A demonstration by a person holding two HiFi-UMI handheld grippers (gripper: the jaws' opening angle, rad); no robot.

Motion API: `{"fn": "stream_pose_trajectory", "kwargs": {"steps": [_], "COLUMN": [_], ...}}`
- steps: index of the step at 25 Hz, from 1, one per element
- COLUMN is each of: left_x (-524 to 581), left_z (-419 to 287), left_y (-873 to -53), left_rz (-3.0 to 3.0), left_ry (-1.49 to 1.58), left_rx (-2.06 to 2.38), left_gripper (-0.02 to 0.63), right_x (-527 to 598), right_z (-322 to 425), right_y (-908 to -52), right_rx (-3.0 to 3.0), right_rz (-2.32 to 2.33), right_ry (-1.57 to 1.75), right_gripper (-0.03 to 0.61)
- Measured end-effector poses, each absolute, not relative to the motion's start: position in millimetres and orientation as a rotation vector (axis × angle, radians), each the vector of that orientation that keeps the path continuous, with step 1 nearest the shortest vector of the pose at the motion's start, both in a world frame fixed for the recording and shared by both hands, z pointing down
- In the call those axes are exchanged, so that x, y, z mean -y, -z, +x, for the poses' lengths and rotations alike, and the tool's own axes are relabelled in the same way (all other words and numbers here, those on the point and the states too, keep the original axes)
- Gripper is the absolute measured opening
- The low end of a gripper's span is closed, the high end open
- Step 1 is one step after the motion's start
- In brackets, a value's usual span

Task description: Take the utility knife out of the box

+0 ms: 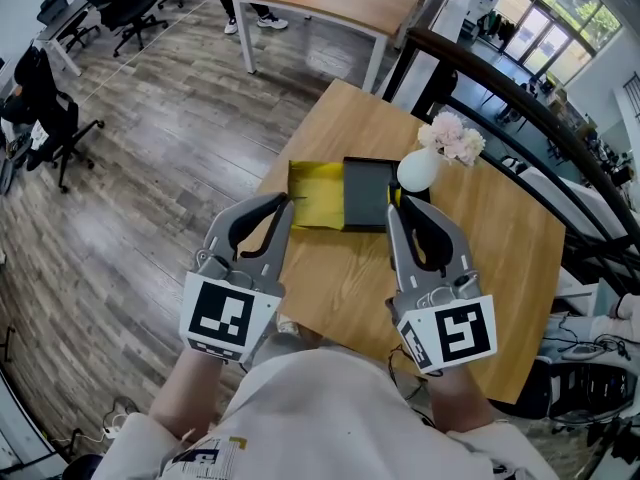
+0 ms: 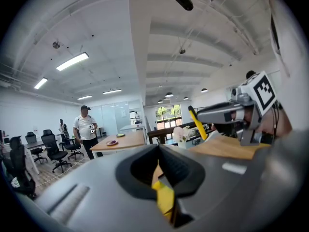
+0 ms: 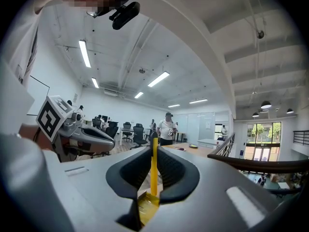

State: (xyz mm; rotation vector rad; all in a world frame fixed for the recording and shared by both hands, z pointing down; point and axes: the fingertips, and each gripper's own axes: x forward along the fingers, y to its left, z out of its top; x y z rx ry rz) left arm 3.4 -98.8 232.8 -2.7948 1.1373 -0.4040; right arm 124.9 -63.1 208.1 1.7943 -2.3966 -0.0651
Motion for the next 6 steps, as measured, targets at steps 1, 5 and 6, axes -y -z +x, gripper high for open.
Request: {"fn": "stream_pose_trajectory", "kwargs": {"steps": [1, 5, 6], "left_x": [97.6, 91.0, 89.3], "left_z": [3.4, 3.0, 2.7], "left_y": [-232.1, -228.3, -226.9], "left_rz": [-2.796, -2.799, -2.798], "left_ry": [0.405, 0.411, 0.410], "left_rx": [-1.133, -1.105, -1.100], "left_gripper": [0.003, 0.002, 0.003], "right_x": [61.8, 56.5, 55.3], "right_z": [124.4, 122.9, 122.6], "right_y": [-207.2, -203.9, -203.2], "right_rx": [2.406, 2.434, 2.434], "right_rz": [1.792, 1.792, 1.794], "right_ry": [0.051, -0.003, -0.008], "right_gripper": [0.040, 0.040, 0.040]}}
